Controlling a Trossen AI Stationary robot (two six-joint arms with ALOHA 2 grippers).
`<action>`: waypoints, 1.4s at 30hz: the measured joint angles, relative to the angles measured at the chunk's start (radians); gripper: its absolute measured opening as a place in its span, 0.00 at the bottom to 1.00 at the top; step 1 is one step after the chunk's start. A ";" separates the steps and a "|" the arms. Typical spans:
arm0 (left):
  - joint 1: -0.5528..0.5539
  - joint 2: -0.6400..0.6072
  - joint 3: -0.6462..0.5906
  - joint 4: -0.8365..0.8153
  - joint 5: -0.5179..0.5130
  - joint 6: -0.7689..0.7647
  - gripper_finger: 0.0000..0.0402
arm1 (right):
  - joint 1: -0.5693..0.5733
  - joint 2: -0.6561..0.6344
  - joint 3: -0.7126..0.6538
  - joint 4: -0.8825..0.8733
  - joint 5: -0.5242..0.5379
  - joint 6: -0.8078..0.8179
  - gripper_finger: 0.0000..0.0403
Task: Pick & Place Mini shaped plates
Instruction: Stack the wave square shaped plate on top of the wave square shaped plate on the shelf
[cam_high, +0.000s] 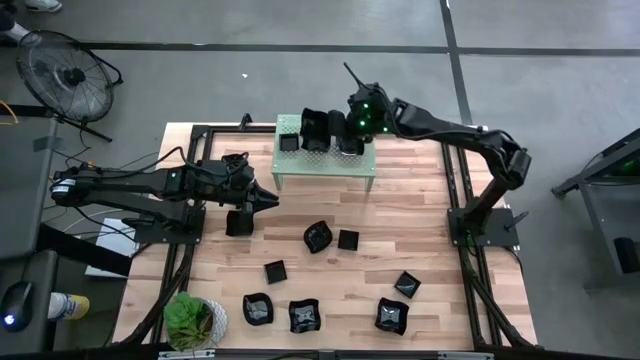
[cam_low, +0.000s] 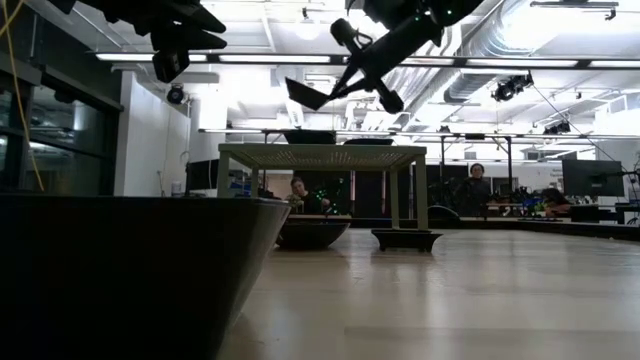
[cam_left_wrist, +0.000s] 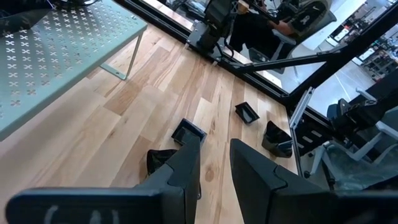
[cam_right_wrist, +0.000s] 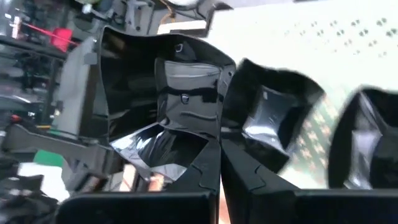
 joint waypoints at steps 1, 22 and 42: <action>0.000 0.000 0.000 0.000 0.000 0.000 0.21 | -0.002 0.005 0.017 -0.001 -0.001 -0.002 0.00; 0.000 0.000 0.000 0.000 0.000 0.000 0.21 | -0.006 0.266 0.556 -0.580 0.038 -0.100 0.00; 0.000 0.000 0.000 0.000 0.001 -0.007 0.21 | 0.044 0.276 0.469 -0.612 0.140 0.054 0.00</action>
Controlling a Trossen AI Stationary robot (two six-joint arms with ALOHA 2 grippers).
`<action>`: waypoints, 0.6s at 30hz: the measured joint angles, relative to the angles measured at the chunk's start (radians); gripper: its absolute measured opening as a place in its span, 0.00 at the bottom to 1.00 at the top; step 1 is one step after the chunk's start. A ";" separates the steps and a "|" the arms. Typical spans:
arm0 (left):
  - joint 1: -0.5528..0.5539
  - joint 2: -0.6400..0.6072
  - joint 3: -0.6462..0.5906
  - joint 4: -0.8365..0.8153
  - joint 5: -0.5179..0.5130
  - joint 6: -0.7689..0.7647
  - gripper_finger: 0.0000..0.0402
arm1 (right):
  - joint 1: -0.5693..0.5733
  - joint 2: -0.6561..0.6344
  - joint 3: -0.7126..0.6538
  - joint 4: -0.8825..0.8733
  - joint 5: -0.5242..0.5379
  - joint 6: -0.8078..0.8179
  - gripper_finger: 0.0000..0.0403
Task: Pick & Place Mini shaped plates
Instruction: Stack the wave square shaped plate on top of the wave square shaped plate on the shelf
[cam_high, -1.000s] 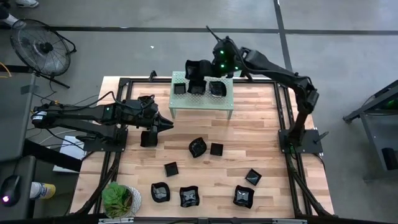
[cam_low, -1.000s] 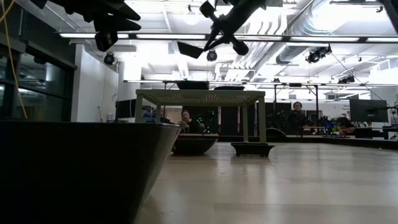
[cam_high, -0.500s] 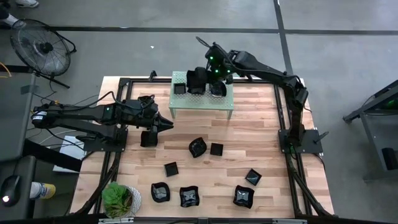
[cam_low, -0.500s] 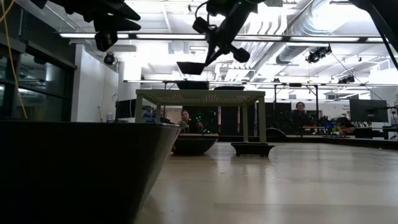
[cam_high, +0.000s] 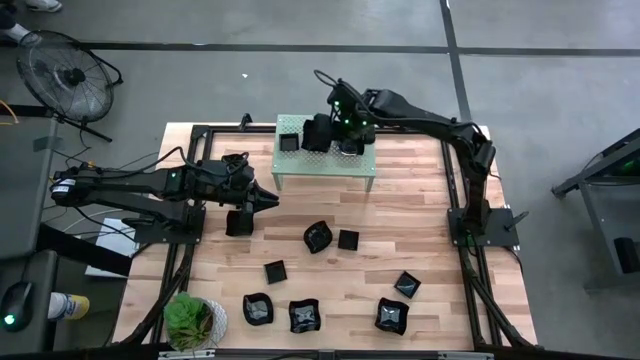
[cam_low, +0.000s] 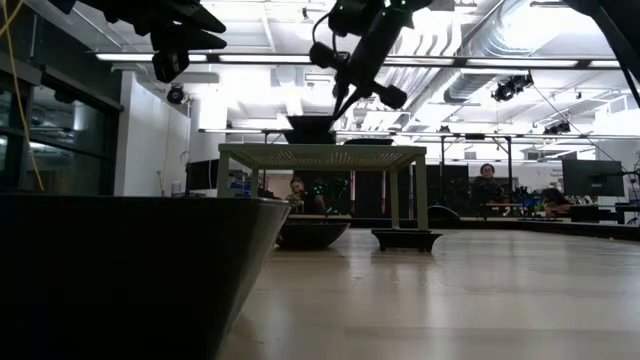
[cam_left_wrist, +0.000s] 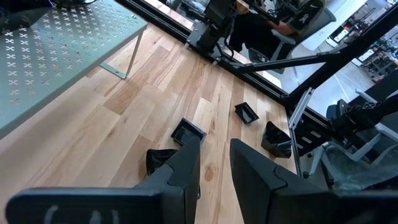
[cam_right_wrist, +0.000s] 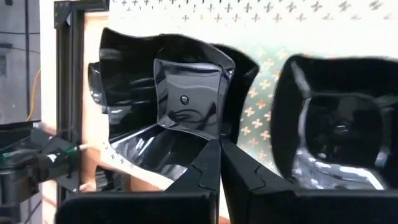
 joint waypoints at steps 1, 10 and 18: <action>0.000 0.000 0.000 0.000 0.000 0.000 0.21 | 0.004 0.000 -0.016 0.016 0.003 0.008 0.00; 0.000 0.000 0.000 0.000 0.000 -0.001 0.21 | 0.011 0.000 -0.061 0.066 0.008 0.011 0.00; 0.000 0.000 0.000 -0.001 0.000 -0.001 0.21 | 0.010 0.000 -0.061 0.088 -0.003 -0.030 0.01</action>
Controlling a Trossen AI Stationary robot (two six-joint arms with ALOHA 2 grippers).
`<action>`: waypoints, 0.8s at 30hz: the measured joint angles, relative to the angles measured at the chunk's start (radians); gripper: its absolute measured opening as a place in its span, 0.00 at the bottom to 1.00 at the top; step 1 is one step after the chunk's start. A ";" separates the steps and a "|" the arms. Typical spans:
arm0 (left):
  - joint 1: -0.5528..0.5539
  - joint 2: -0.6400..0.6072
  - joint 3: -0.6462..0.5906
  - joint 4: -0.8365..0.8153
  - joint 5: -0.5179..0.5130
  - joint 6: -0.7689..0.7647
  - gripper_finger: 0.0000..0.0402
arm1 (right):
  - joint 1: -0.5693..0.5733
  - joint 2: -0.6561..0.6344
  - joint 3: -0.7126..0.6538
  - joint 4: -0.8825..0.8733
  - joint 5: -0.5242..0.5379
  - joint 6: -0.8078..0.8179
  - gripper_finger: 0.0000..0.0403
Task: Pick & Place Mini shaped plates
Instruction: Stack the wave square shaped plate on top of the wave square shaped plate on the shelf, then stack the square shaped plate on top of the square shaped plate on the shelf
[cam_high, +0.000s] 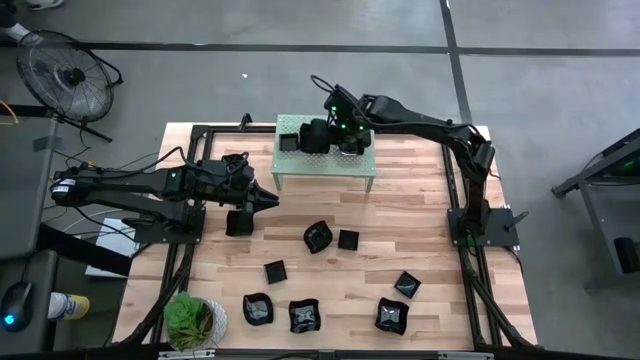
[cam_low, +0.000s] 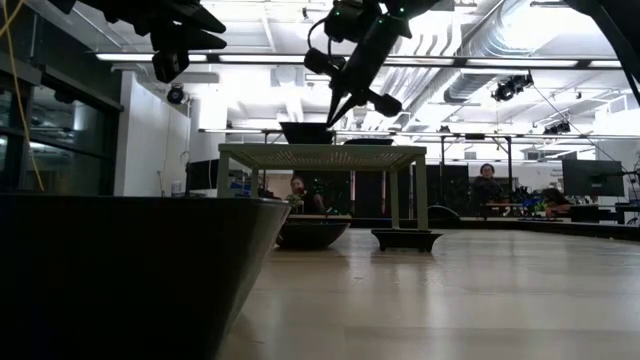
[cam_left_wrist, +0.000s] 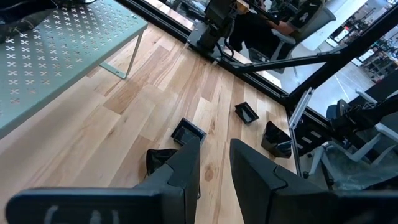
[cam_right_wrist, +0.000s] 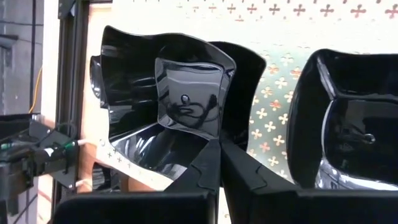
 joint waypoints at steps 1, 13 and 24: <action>0.000 0.000 0.000 0.000 0.000 0.000 0.21 | 0.000 0.000 0.000 0.000 -0.003 -0.005 0.02; 0.000 0.000 0.000 -0.001 0.000 0.000 0.21 | -0.004 0.000 0.000 -0.020 -0.011 -0.049 0.12; 0.000 0.000 0.000 -0.002 0.000 0.000 0.21 | -0.029 -0.091 0.000 -0.045 -0.048 -0.185 0.16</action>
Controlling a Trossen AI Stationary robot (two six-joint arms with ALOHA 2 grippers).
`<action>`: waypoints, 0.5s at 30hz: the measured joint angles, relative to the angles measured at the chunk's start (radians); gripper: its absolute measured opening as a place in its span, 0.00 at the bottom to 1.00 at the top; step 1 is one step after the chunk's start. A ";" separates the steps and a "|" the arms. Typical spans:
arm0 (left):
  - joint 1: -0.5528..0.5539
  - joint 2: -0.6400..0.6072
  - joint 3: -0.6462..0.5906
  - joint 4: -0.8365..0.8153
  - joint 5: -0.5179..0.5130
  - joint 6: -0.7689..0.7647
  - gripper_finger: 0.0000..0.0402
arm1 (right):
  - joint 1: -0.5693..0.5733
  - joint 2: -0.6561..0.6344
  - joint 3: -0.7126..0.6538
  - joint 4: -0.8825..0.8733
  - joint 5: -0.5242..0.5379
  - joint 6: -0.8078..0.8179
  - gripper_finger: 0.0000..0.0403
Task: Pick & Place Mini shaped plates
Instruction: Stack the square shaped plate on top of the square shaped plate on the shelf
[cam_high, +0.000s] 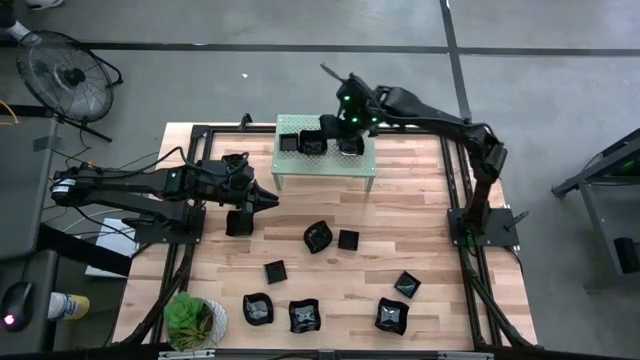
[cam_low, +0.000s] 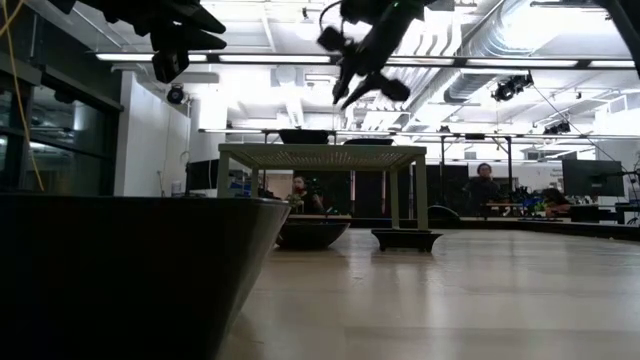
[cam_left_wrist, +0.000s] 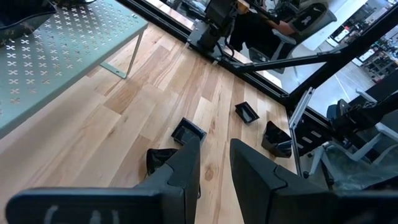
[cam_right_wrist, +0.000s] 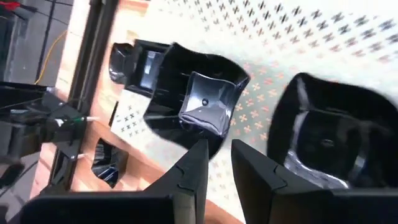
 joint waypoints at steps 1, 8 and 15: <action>0.000 0.000 0.000 -0.001 0.000 0.000 0.21 | 0.000 -0.018 0.000 -0.011 0.010 -0.014 0.16; 0.000 0.000 0.000 -0.002 0.000 -0.001 0.21 | 0.058 -0.151 0.002 -0.190 0.122 -0.105 0.17; 0.000 0.000 0.000 -0.005 0.000 -0.001 0.21 | 0.231 -0.203 0.002 -0.570 0.358 0.009 0.17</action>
